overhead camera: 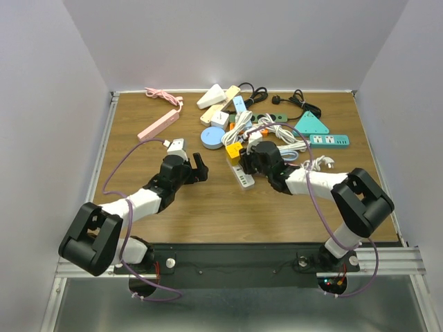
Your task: Insert the plug
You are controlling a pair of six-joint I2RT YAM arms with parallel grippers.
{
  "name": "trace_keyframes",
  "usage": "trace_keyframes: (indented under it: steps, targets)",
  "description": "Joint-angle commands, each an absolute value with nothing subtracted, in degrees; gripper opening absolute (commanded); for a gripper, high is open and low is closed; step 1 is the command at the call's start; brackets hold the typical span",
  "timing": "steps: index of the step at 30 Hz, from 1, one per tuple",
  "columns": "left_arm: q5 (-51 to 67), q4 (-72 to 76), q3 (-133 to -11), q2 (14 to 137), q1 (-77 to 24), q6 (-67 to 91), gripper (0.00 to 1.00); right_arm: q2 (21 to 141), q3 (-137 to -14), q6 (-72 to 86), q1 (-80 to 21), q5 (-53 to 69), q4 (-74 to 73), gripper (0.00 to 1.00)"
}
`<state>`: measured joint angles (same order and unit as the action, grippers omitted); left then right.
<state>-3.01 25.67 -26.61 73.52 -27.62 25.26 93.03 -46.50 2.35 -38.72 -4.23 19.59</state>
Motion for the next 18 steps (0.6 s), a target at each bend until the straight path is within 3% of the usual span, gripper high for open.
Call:
trace_keyframes:
  steps: [1, 18]
  targets:
    - [-2.29, 27.42, -25.75, 71.46, -27.25, 24.0, 0.99, 95.97, -46.93, 1.58, -39.46, -4.31, 17.49, 0.0]
    - [-0.88, 28.21, -25.93, 71.9, -27.25, 23.03, 0.99, 100.2, -45.27, 2.02, -39.55, -7.73, 13.8, 0.0]
